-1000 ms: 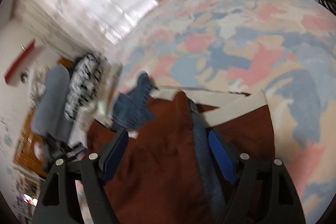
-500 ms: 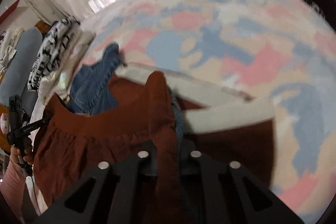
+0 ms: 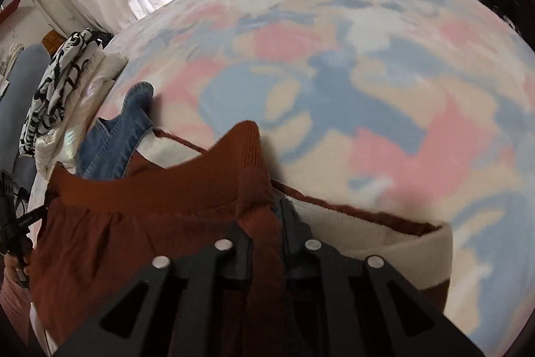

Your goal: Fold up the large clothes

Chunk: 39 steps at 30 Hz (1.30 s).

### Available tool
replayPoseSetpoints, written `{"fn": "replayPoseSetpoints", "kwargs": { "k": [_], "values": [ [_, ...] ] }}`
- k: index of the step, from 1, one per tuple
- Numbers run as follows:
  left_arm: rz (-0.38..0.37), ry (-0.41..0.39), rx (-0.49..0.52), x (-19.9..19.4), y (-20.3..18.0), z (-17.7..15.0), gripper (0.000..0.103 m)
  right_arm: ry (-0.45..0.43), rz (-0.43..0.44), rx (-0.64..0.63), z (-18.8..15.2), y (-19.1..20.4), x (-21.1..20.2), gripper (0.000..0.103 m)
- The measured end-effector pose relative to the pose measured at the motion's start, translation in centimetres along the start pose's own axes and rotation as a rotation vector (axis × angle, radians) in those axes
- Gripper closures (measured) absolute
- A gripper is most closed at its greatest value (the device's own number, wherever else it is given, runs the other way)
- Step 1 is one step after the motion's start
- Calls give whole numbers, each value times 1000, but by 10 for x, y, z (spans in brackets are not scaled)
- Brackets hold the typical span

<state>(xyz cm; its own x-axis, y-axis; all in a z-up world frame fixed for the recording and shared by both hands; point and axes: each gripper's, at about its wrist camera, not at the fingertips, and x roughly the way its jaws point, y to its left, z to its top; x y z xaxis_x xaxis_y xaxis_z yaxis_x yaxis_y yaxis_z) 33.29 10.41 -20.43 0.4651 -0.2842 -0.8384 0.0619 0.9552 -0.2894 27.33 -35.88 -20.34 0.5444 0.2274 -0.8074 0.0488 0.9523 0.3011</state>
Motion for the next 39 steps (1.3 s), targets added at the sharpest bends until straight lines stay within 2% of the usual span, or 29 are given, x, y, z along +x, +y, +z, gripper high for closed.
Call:
{"fn": "replayPoseSetpoints", "kwargs": {
  "k": [2,4,5,9,12,14,18,21,26,27,28,29,30,33,36,37,39],
  "values": [
    [4,13,4,-3,0,2,80,30,17,26,1,-4,-10,79],
    [33,13,1,-11,0,3,62,45,25,44,1,-9,-21,76],
    [50,10,-4,-17,0,4,59,41,44,54,-1,-13,-34,76],
    [42,-21,-8,-45,4,-4,59,-10,60,35,-18,-19,-80,69],
    [35,-30,3,-72,12,-26,59,-25,65,12,-43,-27,-110,57],
    [37,-20,7,-84,17,-44,59,-21,45,-25,-63,-26,-121,55],
    [66,8,22,-91,22,-80,58,23,28,-58,-94,-27,-121,55],
    [67,-13,2,-94,22,-96,54,40,14,-57,-109,-26,-113,55],
    [102,-62,-3,-97,18,-110,53,-25,-61,-86,-126,-17,-115,55],
    [113,-73,12,-96,17,-111,64,-34,-82,-93,-129,-17,-115,59],
    [105,-74,19,-95,17,-112,96,-42,-102,-95,-131,-18,-114,72],
    [89,-64,17,-94,18,-111,97,-32,-98,-90,-131,-21,-113,88],
    [98,-70,8,-95,22,-109,98,-38,-79,-70,-131,-26,-115,91],
    [104,-93,-8,-99,29,-98,101,-86,-56,-63,-125,-33,-126,93],
    [207,-124,-52,-106,51,-89,103,-127,-37,-51,-119,-39,-134,93],
    [214,-112,-89,-106,64,-89,103,-116,-33,-34,-120,-43,-130,93],
    [240,-87,-120,-104,84,-94,103,-39,-33,-19,-123,-50,-109,91]
  ]
}}
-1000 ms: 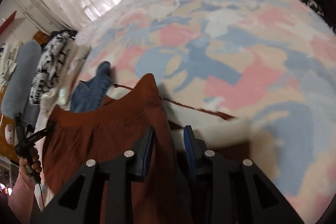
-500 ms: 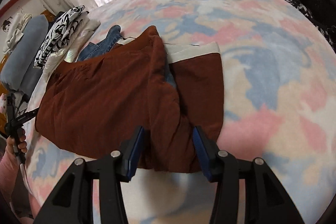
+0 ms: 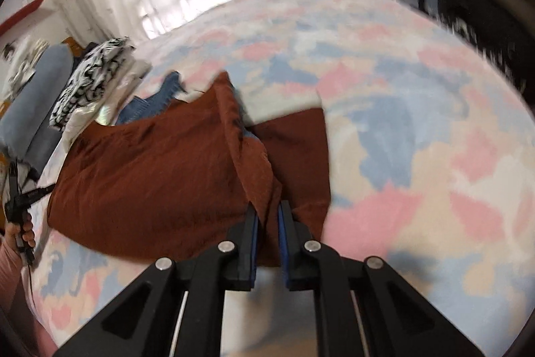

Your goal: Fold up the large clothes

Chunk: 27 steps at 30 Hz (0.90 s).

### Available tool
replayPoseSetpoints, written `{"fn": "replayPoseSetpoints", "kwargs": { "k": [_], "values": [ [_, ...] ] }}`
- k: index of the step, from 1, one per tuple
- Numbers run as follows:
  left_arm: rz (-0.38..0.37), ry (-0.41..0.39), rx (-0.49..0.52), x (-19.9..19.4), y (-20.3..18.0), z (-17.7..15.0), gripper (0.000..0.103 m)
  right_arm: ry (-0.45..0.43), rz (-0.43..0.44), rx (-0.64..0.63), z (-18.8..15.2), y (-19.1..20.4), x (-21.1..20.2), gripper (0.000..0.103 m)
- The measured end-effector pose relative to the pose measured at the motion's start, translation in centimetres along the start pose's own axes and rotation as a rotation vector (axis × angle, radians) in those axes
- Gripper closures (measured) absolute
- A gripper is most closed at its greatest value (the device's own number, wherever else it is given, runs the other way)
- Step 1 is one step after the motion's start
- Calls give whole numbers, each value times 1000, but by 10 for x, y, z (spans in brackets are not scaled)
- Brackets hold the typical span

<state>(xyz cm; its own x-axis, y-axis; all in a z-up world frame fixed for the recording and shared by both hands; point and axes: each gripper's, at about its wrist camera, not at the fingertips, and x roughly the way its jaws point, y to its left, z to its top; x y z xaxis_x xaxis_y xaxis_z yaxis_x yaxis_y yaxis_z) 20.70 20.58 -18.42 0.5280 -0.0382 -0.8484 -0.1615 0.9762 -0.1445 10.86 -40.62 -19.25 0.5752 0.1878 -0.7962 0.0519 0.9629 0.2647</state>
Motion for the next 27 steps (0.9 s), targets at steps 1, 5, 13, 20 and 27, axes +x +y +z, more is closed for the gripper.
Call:
{"fn": "replayPoseSetpoints", "kwargs": {
  "k": [1,5,13,20,27],
  "values": [
    [13,14,-6,3,7,-3,103,23,-3,-6,-2,1,6,91],
    [-65,32,-71,-3,24,-12,101,24,52,87,3,-9,-4,80],
    [-252,45,-21,-25,-12,-19,74,-50,114,117,15,-2,-21,68],
    [-198,65,74,-19,-46,-34,73,-63,112,162,34,3,4,68],
    [-246,73,48,-36,-31,-38,63,-62,161,205,31,-2,2,68]
  ]
}}
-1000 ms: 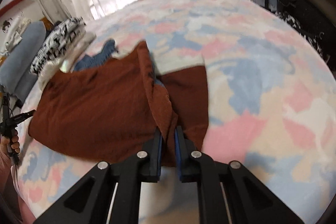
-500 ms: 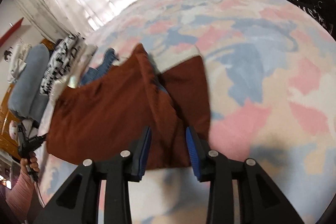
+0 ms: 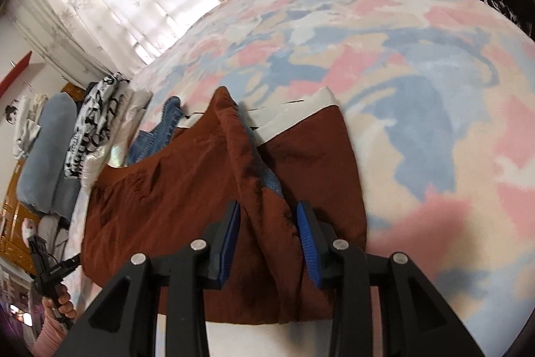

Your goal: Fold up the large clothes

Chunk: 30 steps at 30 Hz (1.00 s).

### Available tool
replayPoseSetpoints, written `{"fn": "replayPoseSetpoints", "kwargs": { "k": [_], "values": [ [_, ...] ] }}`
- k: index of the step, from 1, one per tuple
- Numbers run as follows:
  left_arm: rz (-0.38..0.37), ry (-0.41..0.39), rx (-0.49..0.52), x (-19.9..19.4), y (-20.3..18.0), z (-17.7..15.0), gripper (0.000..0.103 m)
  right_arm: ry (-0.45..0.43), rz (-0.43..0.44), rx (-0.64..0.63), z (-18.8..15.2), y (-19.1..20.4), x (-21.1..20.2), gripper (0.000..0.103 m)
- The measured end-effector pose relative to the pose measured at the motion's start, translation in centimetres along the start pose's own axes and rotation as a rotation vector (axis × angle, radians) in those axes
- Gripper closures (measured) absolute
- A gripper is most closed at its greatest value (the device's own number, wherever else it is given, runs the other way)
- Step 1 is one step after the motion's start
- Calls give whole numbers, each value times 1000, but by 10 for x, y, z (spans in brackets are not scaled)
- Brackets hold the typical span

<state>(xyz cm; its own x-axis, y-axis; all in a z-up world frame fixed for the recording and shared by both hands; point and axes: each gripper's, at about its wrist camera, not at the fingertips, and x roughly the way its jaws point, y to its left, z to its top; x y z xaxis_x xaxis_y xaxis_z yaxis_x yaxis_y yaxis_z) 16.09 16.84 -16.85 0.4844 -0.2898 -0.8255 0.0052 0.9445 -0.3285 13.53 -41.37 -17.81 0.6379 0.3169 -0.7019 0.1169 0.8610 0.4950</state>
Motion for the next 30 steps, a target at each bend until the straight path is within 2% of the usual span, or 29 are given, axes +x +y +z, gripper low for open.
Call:
{"fn": "replayPoseSetpoints", "kwargs": {
  "k": [4,8,12,17,22,23,27,28,30],
  "values": [
    [-12,2,5,-9,4,-11,58,2,20,11,-4,-2,-6,66],
    [-33,11,4,-13,3,-22,55,4,35,-10,-8,2,-14,56],
    [-31,23,81,-14,-10,-30,55,31,26,-66,-16,9,-20,55],
    [-3,56,187,-3,-27,-36,55,80,-26,-161,-30,13,-25,55],
    [77,71,303,17,-43,-40,51,114,-106,-235,-44,11,-27,55],
    [89,67,314,19,-43,-40,52,120,-124,-255,-47,11,-26,55],
    [106,43,337,23,-42,-40,70,139,-173,-311,-56,5,-16,55],
    [103,39,337,22,-41,-39,74,141,-172,-314,-57,3,-15,56],
    [105,28,336,20,-39,-36,79,133,-164,-328,-58,2,-14,80]
  ]
}}
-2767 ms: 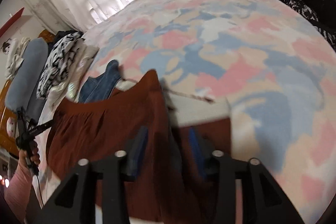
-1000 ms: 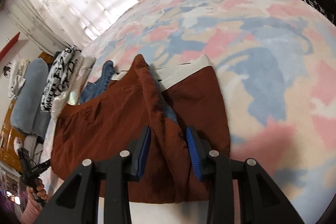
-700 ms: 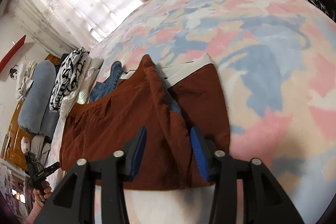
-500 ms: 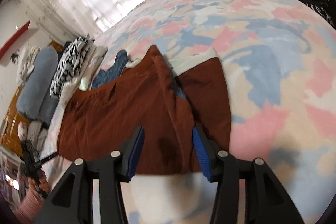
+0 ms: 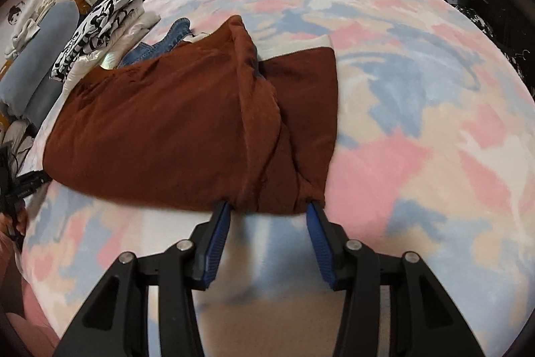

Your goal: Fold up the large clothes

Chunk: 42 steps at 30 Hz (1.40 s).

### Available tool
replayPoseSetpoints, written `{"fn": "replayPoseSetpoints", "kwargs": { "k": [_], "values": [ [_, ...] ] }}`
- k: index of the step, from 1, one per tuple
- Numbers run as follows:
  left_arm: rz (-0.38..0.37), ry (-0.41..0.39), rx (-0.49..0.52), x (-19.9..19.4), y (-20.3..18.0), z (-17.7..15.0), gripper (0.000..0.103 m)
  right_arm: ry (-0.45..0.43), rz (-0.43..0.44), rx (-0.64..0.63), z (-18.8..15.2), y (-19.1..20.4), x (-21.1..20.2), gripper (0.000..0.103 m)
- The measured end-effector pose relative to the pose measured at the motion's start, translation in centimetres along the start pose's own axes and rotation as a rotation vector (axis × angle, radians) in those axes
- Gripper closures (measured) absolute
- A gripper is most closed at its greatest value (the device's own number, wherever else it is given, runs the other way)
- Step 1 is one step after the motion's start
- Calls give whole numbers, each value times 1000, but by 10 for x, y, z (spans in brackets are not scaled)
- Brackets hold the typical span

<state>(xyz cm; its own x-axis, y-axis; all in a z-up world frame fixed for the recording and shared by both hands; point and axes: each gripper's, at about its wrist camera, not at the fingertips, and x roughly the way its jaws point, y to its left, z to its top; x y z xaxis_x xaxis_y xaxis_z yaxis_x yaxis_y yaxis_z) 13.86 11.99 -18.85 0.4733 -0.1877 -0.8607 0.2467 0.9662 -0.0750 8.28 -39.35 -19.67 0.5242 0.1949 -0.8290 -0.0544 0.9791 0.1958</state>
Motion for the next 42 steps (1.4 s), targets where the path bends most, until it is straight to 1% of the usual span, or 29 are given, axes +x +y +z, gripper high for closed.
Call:
{"fn": "replayPoseSetpoints", "kwargs": {
  "k": [1,3,4,5,6,7,8,9,11,13,15,16,18,20,21,23,25,26,27,28,29,30,33,35,37,39,40,42],
  "values": [
    [9,-5,8,-2,1,1,82,-10,0,1,1,-1,-3,81],
    [9,-11,14,-3,2,2,82,-50,-8,-18,1,1,-11,86],
    [14,-14,14,-3,3,2,82,-65,-28,-28,1,1,-15,95],
    [5,-11,7,-2,6,2,82,-69,-63,-30,1,-1,-16,102],
    [-4,-8,3,0,6,3,82,-46,-56,-12,0,-7,-12,102],
    [-9,-7,1,1,7,3,82,-19,-78,0,-1,-12,-7,103],
    [-15,-4,-1,1,8,2,82,15,-121,5,-3,-17,-1,103],
    [-21,0,-3,1,10,2,81,25,-108,21,-4,-21,0,103],
    [-36,7,-9,0,13,2,79,6,-67,68,0,-28,-8,103],
    [-54,13,-21,-5,16,4,74,-13,-20,118,3,-32,-16,100],
    [-57,17,-13,-12,17,5,72,-26,37,171,6,-34,-20,99],
    [-59,11,0,-17,17,7,71,-40,47,187,9,-34,-23,99],
    [-59,-5,22,-25,13,11,70,-67,23,181,16,-25,-25,98],
    [-57,-24,44,-34,10,16,69,-99,48,178,24,-14,-27,98],
    [-59,-31,46,-37,11,18,68,-114,46,181,28,-10,-27,98],
    [-73,-48,31,-41,13,25,68,-148,73,180,37,1,-29,98],
    [-70,-90,11,-48,18,30,66,-179,102,155,47,18,-30,97],
    [-77,-112,-22,-51,24,34,65,-187,114,144,50,25,-29,96],
    [-89,-128,-62,-53,28,37,62,-188,134,128,54,35,-26,92],
    [-102,-147,-102,-53,32,42,61,-188,141,114,58,43,-22,89],
    [-114,-174,-132,-53,33,48,61,-190,143,96,64,54,-15,82],
    [-124,-195,-147,-51,29,54,61,-191,142,84,66,61,-10,78],
    [-155,-218,-151,-30,6,75,61,-196,156,71,81,81,15,77],
    [-151,-217,-146,-8,-15,88,61,-220,148,67,90,89,28,77],
    [-129,-212,-155,14,-29,99,61,-244,136,64,101,93,43,77],
    [-82,-204,-167,37,-36,111,61,-237,105,80,115,87,63,77],
    [-48,-194,-170,48,-37,118,61,-236,85,82,119,84,68,77],
    [11,-164,-185,67,-31,129,61,-220,19,89,129,69,82,77]
  ]
}}
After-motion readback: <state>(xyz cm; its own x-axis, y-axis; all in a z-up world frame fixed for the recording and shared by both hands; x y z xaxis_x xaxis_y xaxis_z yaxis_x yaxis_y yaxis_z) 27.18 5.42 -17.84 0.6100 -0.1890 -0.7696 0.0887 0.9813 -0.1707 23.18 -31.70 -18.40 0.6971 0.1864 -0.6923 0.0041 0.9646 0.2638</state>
